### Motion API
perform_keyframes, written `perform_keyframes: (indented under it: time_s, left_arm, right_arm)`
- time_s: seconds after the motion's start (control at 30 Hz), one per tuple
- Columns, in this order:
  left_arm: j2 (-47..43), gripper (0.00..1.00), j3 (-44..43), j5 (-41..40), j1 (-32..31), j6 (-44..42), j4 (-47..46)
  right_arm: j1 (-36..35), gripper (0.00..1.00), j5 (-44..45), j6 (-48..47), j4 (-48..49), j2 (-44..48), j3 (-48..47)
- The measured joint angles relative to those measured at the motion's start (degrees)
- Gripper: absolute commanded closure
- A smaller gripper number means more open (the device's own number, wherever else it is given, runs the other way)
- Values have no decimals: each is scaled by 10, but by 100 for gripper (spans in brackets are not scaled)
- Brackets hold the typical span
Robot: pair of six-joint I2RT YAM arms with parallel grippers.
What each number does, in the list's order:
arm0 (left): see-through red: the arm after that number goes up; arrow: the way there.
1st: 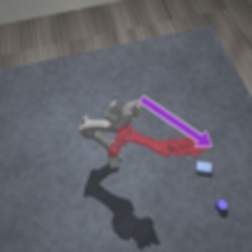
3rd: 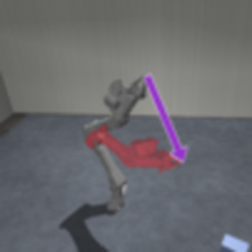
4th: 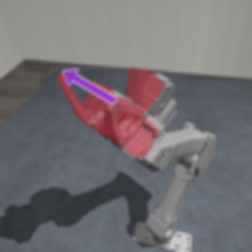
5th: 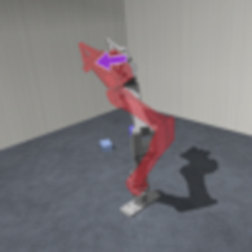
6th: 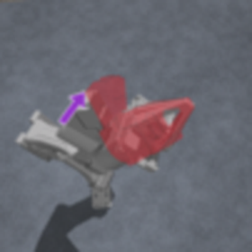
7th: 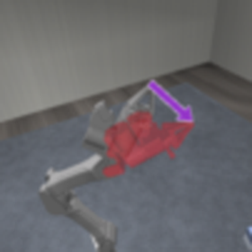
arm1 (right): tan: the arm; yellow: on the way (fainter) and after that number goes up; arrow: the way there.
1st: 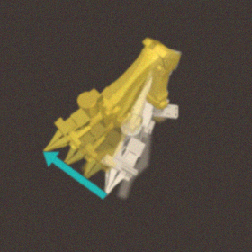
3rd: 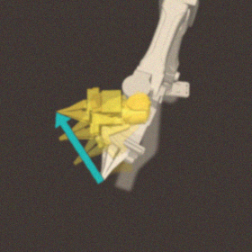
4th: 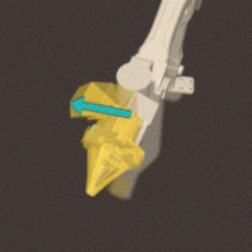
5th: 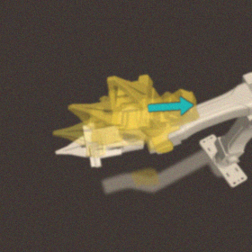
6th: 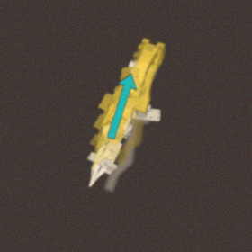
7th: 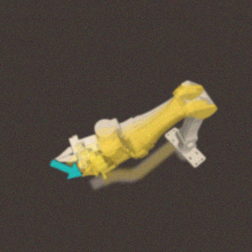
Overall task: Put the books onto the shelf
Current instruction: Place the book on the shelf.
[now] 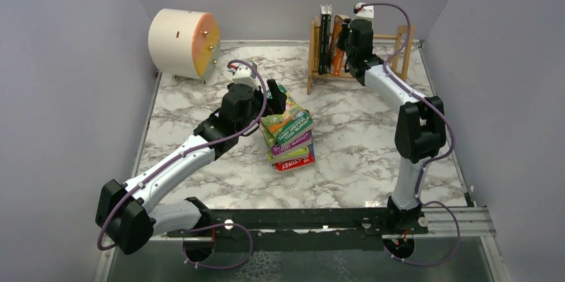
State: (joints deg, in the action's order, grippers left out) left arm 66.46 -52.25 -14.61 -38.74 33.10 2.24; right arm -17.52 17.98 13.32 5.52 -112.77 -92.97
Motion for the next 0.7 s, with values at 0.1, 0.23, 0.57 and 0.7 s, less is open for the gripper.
perform_keyframes:
  time_s: [0.1,0.23,0.57,0.7]
  left_arm:
    - [0,2,0,0,0,0,0]
    - [0,2,0,0,0,0,0]
    - [3,2,0,0,0,0,0]
    - [3,2,0,0,0,0,0]
  right_arm:
    - [0,99,3,-1,30,17,32]
    - [-3,99,12,-7,61,25,56]
    - [-18,99,31,-30,66,14,43]
    - [-21,99,38,-34,77,7,41]
